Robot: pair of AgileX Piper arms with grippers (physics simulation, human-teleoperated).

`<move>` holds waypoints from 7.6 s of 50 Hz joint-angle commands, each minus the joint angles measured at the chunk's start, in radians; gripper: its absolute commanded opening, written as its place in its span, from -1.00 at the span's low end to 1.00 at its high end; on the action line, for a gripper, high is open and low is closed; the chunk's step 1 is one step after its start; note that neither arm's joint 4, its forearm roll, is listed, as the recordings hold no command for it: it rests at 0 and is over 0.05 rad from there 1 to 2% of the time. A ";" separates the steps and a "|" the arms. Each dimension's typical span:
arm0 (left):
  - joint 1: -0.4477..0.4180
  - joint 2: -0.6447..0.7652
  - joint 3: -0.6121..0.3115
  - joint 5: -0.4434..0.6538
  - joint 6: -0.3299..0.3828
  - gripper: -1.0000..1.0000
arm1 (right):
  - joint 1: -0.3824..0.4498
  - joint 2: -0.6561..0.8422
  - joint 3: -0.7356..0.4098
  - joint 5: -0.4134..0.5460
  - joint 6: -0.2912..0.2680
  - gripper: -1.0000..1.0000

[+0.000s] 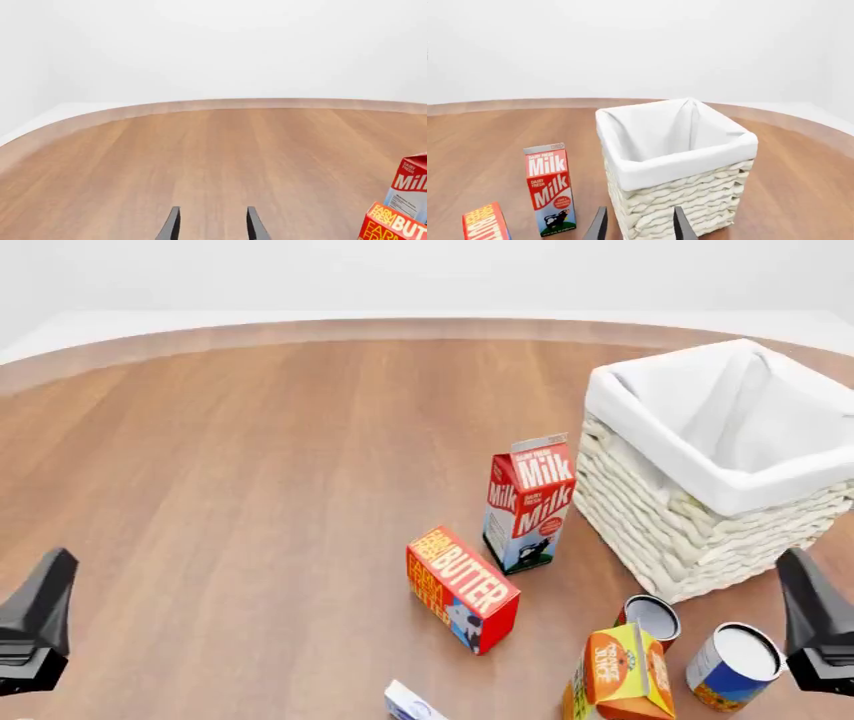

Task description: Pick up the cream cheese box and the butter, and put them in the basket.

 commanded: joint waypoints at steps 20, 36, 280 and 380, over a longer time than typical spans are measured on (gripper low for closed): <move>-0.003 0.017 -0.006 -0.008 0.010 1.00 | 0.003 0.009 -0.005 0.003 0.002 1.00; 0.016 0.002 -0.004 -0.002 -0.028 1.00 | 0.059 0.030 -0.067 0.062 0.084 1.00; 0.017 0.000 -0.002 -0.001 -0.029 1.00 | 0.740 1.671 -0.720 0.038 0.220 1.00; 0.017 0.000 -0.002 -0.001 -0.029 1.00 | 0.396 1.100 -1.088 0.357 0.486 -1.00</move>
